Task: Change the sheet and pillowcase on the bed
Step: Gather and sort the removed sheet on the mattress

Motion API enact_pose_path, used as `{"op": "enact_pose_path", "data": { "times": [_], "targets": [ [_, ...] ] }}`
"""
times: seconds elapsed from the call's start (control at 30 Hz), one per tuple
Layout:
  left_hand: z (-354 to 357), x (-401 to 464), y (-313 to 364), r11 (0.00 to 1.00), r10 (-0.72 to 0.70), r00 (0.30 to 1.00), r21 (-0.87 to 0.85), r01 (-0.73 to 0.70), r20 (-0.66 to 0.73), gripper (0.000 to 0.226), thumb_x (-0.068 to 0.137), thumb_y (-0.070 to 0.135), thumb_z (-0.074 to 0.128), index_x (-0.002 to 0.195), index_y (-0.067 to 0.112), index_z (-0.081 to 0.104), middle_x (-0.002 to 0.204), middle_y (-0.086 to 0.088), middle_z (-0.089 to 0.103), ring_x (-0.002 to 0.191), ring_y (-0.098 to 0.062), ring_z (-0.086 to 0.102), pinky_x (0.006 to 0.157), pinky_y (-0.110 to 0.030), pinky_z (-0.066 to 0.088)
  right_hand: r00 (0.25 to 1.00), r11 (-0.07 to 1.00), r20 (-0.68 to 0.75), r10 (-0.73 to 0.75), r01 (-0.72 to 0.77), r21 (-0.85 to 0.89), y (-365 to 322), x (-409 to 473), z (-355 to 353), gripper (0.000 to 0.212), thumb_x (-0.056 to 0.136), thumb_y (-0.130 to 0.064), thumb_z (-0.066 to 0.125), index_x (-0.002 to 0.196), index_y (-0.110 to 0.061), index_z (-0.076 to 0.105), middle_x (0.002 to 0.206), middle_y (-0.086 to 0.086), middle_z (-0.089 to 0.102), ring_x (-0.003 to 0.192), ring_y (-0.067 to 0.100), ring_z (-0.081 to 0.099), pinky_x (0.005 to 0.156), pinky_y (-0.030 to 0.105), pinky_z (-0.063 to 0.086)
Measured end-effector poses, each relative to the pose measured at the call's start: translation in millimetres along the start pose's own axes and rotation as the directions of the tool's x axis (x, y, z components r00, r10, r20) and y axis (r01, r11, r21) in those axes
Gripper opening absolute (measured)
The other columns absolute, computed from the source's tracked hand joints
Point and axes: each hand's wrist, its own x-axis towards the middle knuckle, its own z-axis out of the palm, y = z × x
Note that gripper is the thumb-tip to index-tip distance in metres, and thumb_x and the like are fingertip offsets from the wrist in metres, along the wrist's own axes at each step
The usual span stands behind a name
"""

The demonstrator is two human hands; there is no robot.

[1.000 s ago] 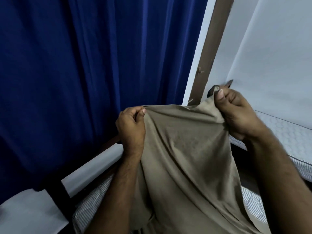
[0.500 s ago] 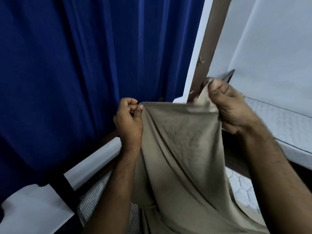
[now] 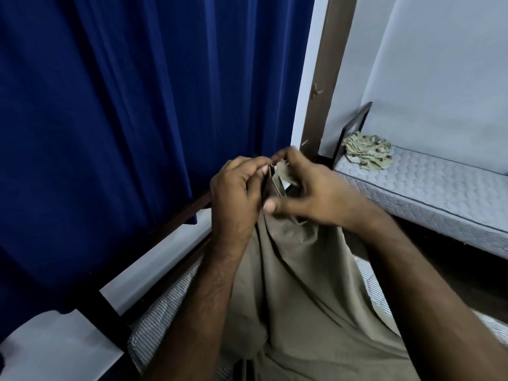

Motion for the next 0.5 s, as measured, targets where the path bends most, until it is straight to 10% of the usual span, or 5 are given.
{"op": "enact_pose_path", "data": {
  "times": [0.13, 0.5],
  "targets": [
    [0.3, 2.1, 4.6, 0.999, -0.022, 1.000, -0.034, 0.021, -0.022, 0.014, 0.092, 0.009, 0.067, 0.099, 0.012, 0.078, 0.092, 0.006, 0.074, 0.089, -0.007, 0.069, 0.082, -0.035, 0.057, 0.982, 0.901, -0.188, 0.031, -0.109, -0.419, 8.3, 3.4, 15.0, 0.029, 0.086, -0.055, 0.061, 0.103, -0.036, 0.047, 0.080, -0.012, 0.056, 0.084, 0.022, 0.062, 0.068, 0.035, 0.048],
    [16.2, -10.6, 12.3, 0.994, -0.091, 0.996, -0.059, 0.092, 0.019, 0.008, 0.096, 0.021, 0.066, 0.099, 0.017, 0.073, 0.091, 0.010, 0.072, 0.081, -0.007, 0.068, 0.073, -0.035, 0.058, 0.883, 0.975, -0.469, -0.010, -0.096, -0.202, 22.0, 8.9, 1.4, 0.008, 0.088, -0.025, 0.048, 0.092, -0.032, 0.049, 0.080, -0.011, 0.056, 0.079, 0.018, 0.057, 0.070, 0.045, 0.053]
  ]
}}
